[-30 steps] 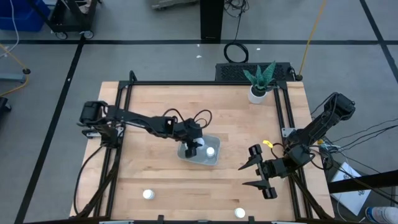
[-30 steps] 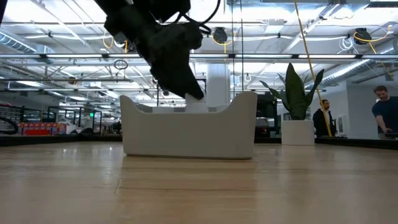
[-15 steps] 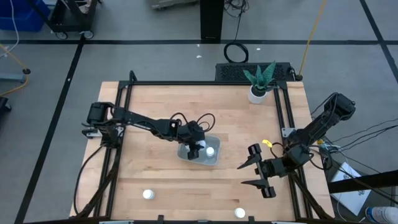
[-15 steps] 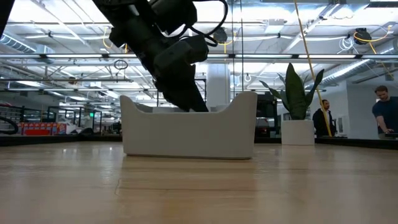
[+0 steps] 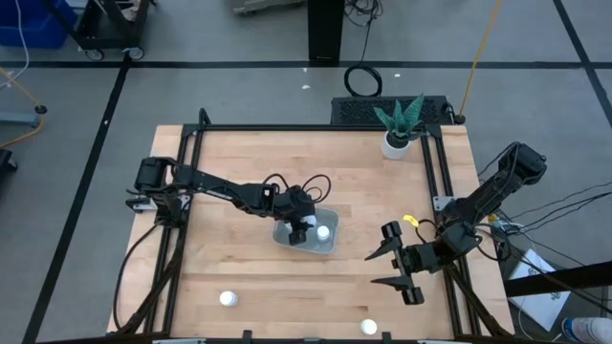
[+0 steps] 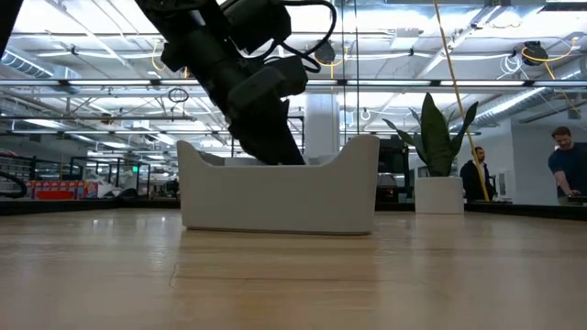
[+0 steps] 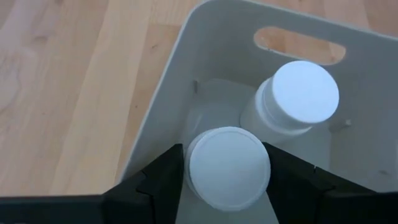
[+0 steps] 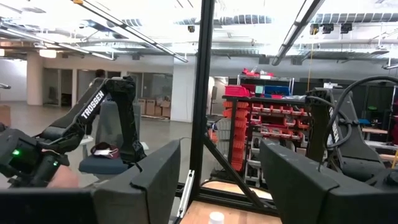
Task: Pick and place pill bottles into a basket
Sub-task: Put the middle pill bottle into the bin, then put the left pill bottle into the bin
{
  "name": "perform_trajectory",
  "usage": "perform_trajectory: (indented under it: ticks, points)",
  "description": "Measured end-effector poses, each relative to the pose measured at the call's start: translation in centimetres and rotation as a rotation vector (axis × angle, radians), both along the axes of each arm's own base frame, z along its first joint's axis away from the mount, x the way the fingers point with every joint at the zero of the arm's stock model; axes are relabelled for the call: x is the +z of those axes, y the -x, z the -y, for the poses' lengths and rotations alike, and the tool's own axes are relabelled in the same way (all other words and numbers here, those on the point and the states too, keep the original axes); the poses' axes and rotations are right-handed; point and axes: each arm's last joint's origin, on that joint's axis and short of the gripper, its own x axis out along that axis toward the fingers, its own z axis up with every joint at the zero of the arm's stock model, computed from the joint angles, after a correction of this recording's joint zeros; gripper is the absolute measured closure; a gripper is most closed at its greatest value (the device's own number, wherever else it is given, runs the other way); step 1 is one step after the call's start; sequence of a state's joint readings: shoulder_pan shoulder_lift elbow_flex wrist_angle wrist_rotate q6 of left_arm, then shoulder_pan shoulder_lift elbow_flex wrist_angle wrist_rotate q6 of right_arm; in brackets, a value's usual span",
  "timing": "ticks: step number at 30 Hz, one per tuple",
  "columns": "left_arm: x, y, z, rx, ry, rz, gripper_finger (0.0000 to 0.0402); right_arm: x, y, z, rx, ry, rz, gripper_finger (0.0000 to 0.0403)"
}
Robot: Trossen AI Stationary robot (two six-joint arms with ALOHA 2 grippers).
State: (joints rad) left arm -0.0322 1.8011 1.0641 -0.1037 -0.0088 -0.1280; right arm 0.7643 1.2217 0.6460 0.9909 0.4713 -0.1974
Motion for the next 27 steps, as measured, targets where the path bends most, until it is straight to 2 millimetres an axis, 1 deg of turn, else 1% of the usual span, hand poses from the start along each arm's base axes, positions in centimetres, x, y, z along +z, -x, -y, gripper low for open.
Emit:
perform_trajectory:
  ticks: [15,22,27]
  points:
    - [0.1,0.0,0.0,0.010,0.006,0.004,0.0135,0.0,0.0,0.0,-0.001,0.002,0.000,0.0190]
    - [0.8,-0.4,0.0,0.019,-0.019,0.010,0.0111,0.0,0.0,0.0,-0.001,0.004,0.000,0.0190]
    - [1.6,-0.6,-0.1,0.027,-0.037,-0.036,0.0100,0.0,0.0,0.0,-0.001,0.004,-0.001,0.0190]
